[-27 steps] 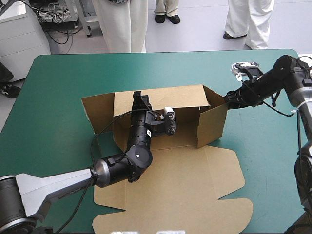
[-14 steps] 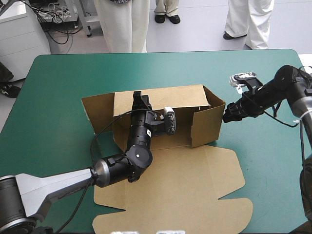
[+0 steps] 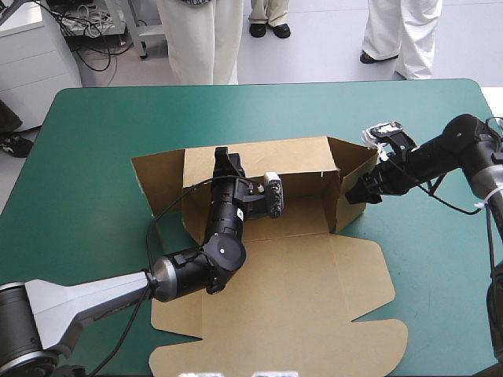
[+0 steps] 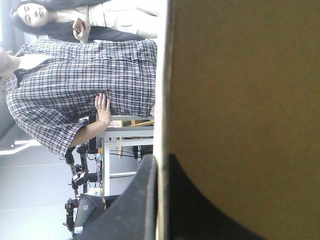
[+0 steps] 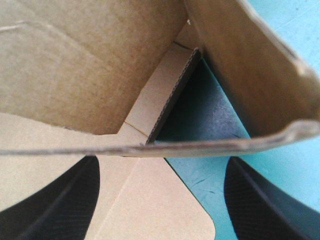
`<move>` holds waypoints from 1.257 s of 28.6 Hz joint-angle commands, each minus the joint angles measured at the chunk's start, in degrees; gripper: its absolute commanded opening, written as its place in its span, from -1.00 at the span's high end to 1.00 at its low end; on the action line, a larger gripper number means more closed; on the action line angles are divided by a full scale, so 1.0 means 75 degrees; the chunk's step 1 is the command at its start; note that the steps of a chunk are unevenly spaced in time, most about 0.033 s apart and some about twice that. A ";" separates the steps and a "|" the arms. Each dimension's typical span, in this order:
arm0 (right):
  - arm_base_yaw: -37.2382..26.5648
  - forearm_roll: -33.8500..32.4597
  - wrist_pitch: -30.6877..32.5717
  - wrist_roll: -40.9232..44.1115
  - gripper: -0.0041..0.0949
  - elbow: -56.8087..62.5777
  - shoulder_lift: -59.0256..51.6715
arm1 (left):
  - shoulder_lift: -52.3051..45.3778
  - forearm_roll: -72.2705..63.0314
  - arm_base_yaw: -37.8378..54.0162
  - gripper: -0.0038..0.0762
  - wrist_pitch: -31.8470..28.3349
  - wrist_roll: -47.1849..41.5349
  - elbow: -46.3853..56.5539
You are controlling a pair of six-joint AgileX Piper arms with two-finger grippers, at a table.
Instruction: Fold the box
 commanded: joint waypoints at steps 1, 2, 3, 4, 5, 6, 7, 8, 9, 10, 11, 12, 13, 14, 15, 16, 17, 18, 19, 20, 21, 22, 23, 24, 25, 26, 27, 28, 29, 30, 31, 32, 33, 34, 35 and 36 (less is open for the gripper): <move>-0.0026 0.0190 -0.0043 -0.0031 -0.38 -0.0171 -0.0348 | -0.0350 0.0744 -0.0073 0.98 0.0226 -0.0080 -0.0170; -0.0026 0.0166 0.0012 0.0115 -0.38 -0.0187 -0.0348 | -0.0350 0.0744 -0.0073 0.98 0.0203 -0.0080 -0.0170; -0.0026 0.0105 0.0103 0.0281 -0.37 -0.0251 -0.0348 | -0.0350 0.0744 -0.0073 0.98 0.0168 -0.0080 -0.0170; -0.0026 0.0039 0.0182 0.0375 -0.37 -0.0329 -0.0364 | -0.0350 0.0744 -0.0073 0.98 0.0168 -0.0080 -0.0170; -0.0026 -0.0039 0.0231 0.0564 -0.37 -0.0447 -0.0360 | -0.0350 0.0744 -0.0073 0.98 0.0168 -0.0080 -0.0170; -0.0026 -0.0094 0.0231 0.0744 -0.37 -0.0594 -0.0384 | -0.0350 0.0744 -0.0073 0.98 0.0168 -0.0080 -0.0170; -0.0026 -0.0126 0.0231 0.0871 -0.38 -0.0736 -0.0401 | -0.0350 0.0744 -0.0073 0.98 0.0168 -0.0080 -0.0170; -0.0026 -0.0126 0.0231 0.1018 -0.37 -0.0939 -0.0419 | -0.0350 0.0744 -0.0073 0.98 0.0168 -0.0080 -0.0170; -0.0026 -0.0126 0.0231 0.1150 -0.38 -0.1175 -0.0448 | -0.0350 0.0744 -0.0073 0.98 0.0168 -0.0080 -0.0170; -0.0026 -0.0138 0.0231 0.1334 -0.38 -0.1440 -0.0448 | -0.0350 0.0744 -0.0073 0.98 0.0168 -0.0080 -0.0170; -0.0026 -0.0138 0.0231 0.1517 -0.38 -0.1726 -0.0463 | -0.0350 0.0744 -0.0073 0.98 0.0168 -0.0080 -0.0170; -0.0026 -0.0138 0.0231 0.1701 -0.38 -0.2024 -0.0463 | -0.0350 0.0744 -0.0073 0.98 0.0168 -0.0080 -0.0170; -0.0026 -0.0159 0.0231 0.1826 -0.38 -0.2263 -0.0463 | -0.0350 0.0744 -0.0073 0.98 0.0168 -0.0080 -0.0170; -0.0026 -0.0251 0.0231 0.1977 -0.38 -0.2561 -0.0463 | -0.0350 0.0744 -0.0073 0.98 0.0168 -0.0080 -0.0170; -0.0026 -0.0347 0.0231 0.2062 -0.37 -0.2797 -0.0463 | -0.0350 0.0744 -0.0073 0.98 0.0168 -0.0080 -0.0170; -0.0026 -0.0527 0.0231 0.2280 -0.38 -0.3148 -0.0430 | -0.0350 0.0744 -0.0073 0.98 0.0168 -0.0080 -0.0170; -0.0026 -0.0670 0.0231 0.2390 -0.38 -0.3372 -0.0409 | -0.0350 0.0744 -0.0073 0.98 0.0168 -0.0080 -0.0170; -0.0026 -0.0862 0.0231 0.2513 -0.38 -0.3648 -0.0364 | -0.0350 0.0744 -0.0073 0.98 0.0168 -0.0080 -0.0170; -0.0026 -0.1055 0.0231 0.2674 -0.38 -0.3909 -0.0321 | -0.0350 0.0744 -0.0073 0.98 0.0168 -0.0080 -0.0170; -0.0026 -0.1163 0.0231 0.2778 -0.38 -0.4155 -0.0247 | -0.0350 0.0744 -0.0073 0.98 0.0168 -0.0080 -0.0170; -0.0026 -0.1271 0.0231 0.2852 -0.38 -0.4336 -0.0183 | -0.0350 0.0744 -0.0073 0.98 0.0168 -0.0080 -0.0170; -0.0026 -0.1376 0.0231 0.2972 -0.38 -0.4604 -0.0082 | -0.0350 0.0744 -0.0073 0.98 0.0168 -0.0080 -0.0170; -0.0026 -0.1433 0.0231 0.3031 -0.38 -0.4785 -0.0011 | -0.0350 0.0744 -0.0073 0.98 0.0168 -0.0080 -0.0170; -0.0026 -0.1468 0.0231 0.3084 -0.38 -0.4954 0.0082 | -0.0350 0.0744 -0.0073 0.98 0.0168 -0.0080 -0.0170; -0.0026 -0.1468 0.0231 0.3140 -0.38 -0.5203 0.0220 | -0.0350 0.0744 -0.0073 0.98 0.0168 -0.0080 -0.0170; -0.0026 -0.1468 0.0231 0.3217 -0.38 -0.5369 0.0322 | -0.0350 0.0744 -0.0073 0.98 0.0168 -0.0080 -0.0170; -0.0026 -0.1468 0.0231 0.3289 -0.38 -0.5532 0.0458 | -0.0350 0.0744 -0.0073 0.98 0.0168 -0.0080 -0.0170; -0.0026 -0.1468 0.0231 0.3321 -0.38 -0.5761 0.0599 | -0.0350 0.0744 -0.0073 0.98 0.0168 -0.0080 -0.0170; -0.0026 -0.1468 0.0231 0.3346 -0.38 -0.5903 0.0743 | -0.0350 0.0744 -0.0073 0.98 0.0168 -0.0080 -0.0170; -0.0026 -0.1468 0.0231 0.3400 -0.38 -0.6067 0.0887 | -0.0350 0.0744 -0.0073 0.98 0.0168 -0.0080 -0.0170; -0.0026 -0.1468 0.0231 0.3449 -0.38 -0.6216 0.1031 | -0.0350 0.0744 -0.0073 0.98 0.0168 -0.0080 -0.0170; -0.0026 -0.1468 0.0231 0.3493 -0.38 -0.6337 0.1143 | -0.0350 0.0744 -0.0073 0.98 0.0168 -0.0080 -0.0170; -0.0026 -0.1468 0.0231 0.3511 -0.38 -0.6423 0.1279 | -0.0350 0.0744 -0.0073 0.98 0.0168 -0.0080 -0.0170; -0.0026 -0.1468 0.0231 0.3531 -0.38 -0.6478 0.1410 | -0.0350 0.0744 -0.0073 0.98 0.0168 -0.0080 -0.0170; -0.0026 -0.1468 0.0231 0.3549 -0.38 -0.6493 0.1508 | -0.0350 0.0744 -0.0073 0.98 0.0168 -0.0080 -0.0170; -0.0026 -0.1468 0.0231 0.3549 -0.38 -0.6493 0.1619 | -0.0350 0.0744 -0.0073 0.98 0.0168 -0.0080 -0.0170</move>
